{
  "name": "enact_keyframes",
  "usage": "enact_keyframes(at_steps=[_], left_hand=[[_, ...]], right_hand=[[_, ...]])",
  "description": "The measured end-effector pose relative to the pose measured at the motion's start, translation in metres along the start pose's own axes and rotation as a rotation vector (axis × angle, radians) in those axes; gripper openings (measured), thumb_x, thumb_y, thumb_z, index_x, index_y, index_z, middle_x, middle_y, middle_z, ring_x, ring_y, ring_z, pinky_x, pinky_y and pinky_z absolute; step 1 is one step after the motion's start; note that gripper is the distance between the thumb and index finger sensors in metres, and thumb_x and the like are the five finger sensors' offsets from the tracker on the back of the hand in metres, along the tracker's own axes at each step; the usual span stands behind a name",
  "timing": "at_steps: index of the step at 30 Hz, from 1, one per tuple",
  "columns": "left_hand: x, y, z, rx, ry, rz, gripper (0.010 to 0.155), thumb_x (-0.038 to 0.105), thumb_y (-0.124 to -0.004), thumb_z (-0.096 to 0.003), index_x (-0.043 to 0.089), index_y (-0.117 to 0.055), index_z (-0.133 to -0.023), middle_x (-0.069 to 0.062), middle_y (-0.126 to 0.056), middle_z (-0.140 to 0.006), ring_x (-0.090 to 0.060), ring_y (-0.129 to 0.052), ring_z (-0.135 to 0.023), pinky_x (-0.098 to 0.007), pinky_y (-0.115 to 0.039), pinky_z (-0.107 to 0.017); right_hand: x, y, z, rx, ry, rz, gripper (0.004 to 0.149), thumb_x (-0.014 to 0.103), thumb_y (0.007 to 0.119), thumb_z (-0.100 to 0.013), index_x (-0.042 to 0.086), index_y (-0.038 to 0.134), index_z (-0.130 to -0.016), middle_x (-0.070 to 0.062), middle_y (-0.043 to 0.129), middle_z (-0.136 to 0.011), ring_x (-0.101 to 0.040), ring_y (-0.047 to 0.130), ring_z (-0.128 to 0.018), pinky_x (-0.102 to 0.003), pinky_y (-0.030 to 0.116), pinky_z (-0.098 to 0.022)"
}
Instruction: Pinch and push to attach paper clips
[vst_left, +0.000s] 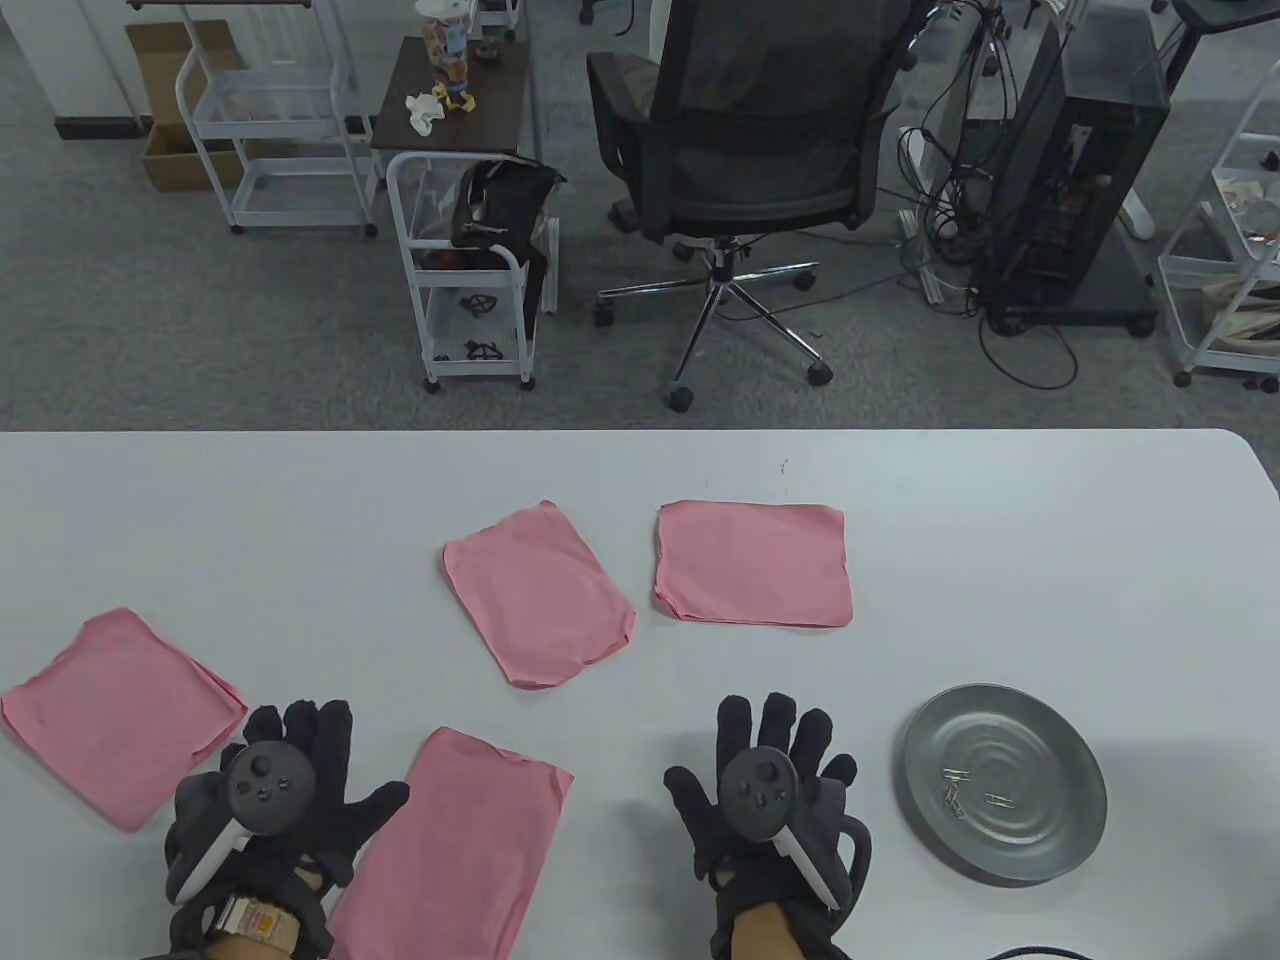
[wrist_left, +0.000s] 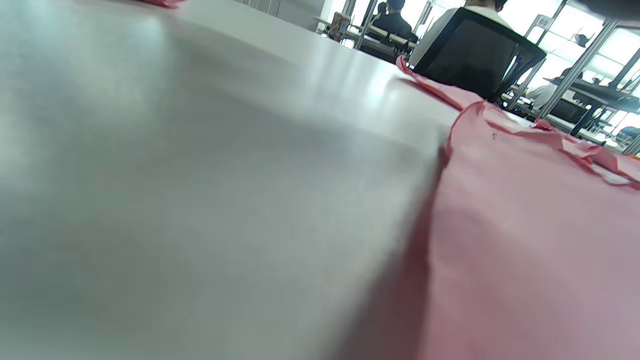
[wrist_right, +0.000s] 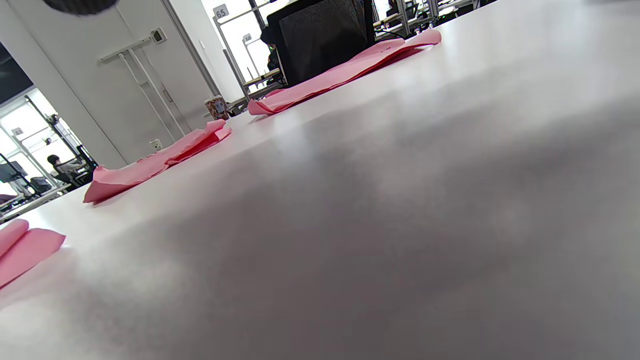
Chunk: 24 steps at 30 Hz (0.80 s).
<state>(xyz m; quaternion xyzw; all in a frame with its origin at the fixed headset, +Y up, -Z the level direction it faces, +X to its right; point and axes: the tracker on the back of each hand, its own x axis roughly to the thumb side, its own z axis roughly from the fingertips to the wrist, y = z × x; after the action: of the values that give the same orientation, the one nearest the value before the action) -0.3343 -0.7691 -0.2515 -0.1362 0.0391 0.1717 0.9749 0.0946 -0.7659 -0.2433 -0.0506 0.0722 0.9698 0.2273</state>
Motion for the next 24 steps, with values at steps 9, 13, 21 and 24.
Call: enact_keyframes(at_steps=[9, 13, 21, 24], left_hand=[[0.038, -0.017, -0.046, -0.265, 0.062, -0.033, 0.094, 0.074, -0.080, -0.0299, 0.045, -0.041, -0.110, 0.004, -0.009, -0.116, -0.029, 0.002, -0.108, -0.062, -0.007, -0.076], [0.049, -0.021, -0.049, -0.066, 0.016, 0.063, 0.058, 0.050, -0.089, -0.0371, 0.045, -0.076, -0.093, 0.003, -0.036, -0.117, -0.031, -0.013, -0.112, -0.063, -0.016, -0.078], [0.062, 0.004, -0.017, 0.025, -0.308, 0.490, 0.039, 0.043, -0.081, -0.0406, 0.034, -0.088, -0.078, 0.001, -0.091, -0.087, -0.027, -0.087, -0.092, -0.058, -0.059, -0.074], [0.069, 0.031, 0.012, 0.087, -0.455, 0.605, 0.038, 0.044, -0.078, -0.0417, 0.035, -0.084, -0.079, 0.001, -0.093, -0.079, -0.024, -0.095, -0.081, -0.052, -0.067, -0.070]], right_hand=[[0.001, 0.000, -0.001, 0.020, -0.008, -0.033, 0.082, 0.071, 0.052, -0.043, 0.032, 0.009, -0.102, -0.009, -0.008, -0.107, -0.044, -0.014, -0.093, -0.067, -0.005, -0.058], [0.002, 0.001, -0.001, 0.045, -0.019, -0.050, 0.082, 0.071, 0.052, -0.044, 0.032, 0.010, -0.102, -0.009, -0.008, -0.107, -0.044, -0.015, -0.093, -0.067, -0.005, -0.058], [0.007, 0.005, -0.002, 0.175, -0.120, -0.202, 0.086, 0.073, 0.051, -0.044, 0.029, 0.004, -0.101, -0.010, -0.007, -0.108, -0.045, -0.012, -0.095, -0.068, -0.001, -0.059], [0.022, 0.014, 0.003, 0.438, -0.327, -0.419, 0.096, 0.075, 0.059, -0.042, 0.030, -0.006, -0.097, -0.008, -0.004, -0.111, -0.045, 0.001, -0.104, -0.072, 0.009, -0.067]])
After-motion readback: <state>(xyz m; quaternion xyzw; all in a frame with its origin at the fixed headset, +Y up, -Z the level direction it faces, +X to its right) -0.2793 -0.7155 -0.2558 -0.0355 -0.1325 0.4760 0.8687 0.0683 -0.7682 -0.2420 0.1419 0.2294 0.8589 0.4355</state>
